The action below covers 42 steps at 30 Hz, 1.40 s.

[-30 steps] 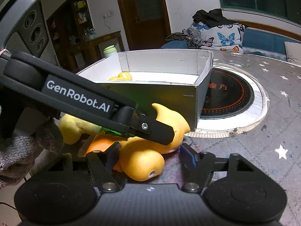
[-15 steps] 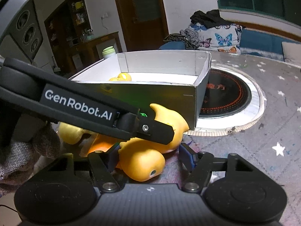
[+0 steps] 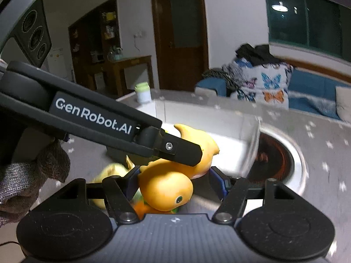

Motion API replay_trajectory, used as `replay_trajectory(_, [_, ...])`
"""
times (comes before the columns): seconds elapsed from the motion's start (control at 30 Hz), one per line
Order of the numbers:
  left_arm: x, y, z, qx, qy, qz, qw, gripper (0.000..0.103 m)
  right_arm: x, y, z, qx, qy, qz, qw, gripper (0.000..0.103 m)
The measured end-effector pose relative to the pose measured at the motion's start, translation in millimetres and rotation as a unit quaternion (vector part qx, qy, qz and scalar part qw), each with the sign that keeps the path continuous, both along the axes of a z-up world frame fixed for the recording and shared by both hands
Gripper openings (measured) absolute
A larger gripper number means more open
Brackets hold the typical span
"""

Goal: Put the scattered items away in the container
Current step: 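Carry the dolphin toy into the white box and open the left gripper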

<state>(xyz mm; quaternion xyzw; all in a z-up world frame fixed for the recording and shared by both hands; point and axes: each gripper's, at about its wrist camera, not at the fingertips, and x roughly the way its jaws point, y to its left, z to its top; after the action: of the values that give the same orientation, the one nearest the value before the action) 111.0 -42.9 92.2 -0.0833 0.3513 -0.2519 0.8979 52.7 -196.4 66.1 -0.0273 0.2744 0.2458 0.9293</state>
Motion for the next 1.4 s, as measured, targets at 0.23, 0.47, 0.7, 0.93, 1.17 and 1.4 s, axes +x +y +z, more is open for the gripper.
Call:
replay_trajectory(0.23, [55,20,10,-0.012,0.018,0.028,0.9994,0.038,57,24,25,-0.004,0.003,0.028,1.0,0.068])
replay_trajectory(0.47, [105,34,-11,-0.009,0.066,0.038,0.9971,0.038,111,42,14,-0.008,0.049,0.041,0.998,0.068])
replay_trajectory(0.7, [139,46,-41,-0.017,0.125,0.051,0.9908,0.038,150,53,-13,-0.013,0.106,0.052,0.993,0.068])
replay_trajectory(0.93, [151,47,-60,-0.005,0.154,0.05,0.9869,0.038,165,59,-36,-0.024,0.153,0.061,0.986,0.068])
replay_trajectory(1.17, [151,45,-69,0.005,0.161,0.046,0.9859,0.039,171,61,-48,-0.028,0.191,0.065,0.979,0.068])
replay_trajectory(1.4, [149,46,-70,0.0,0.162,0.039,0.986,0.039,166,64,-45,-0.039,0.191,0.065,0.979,0.069])
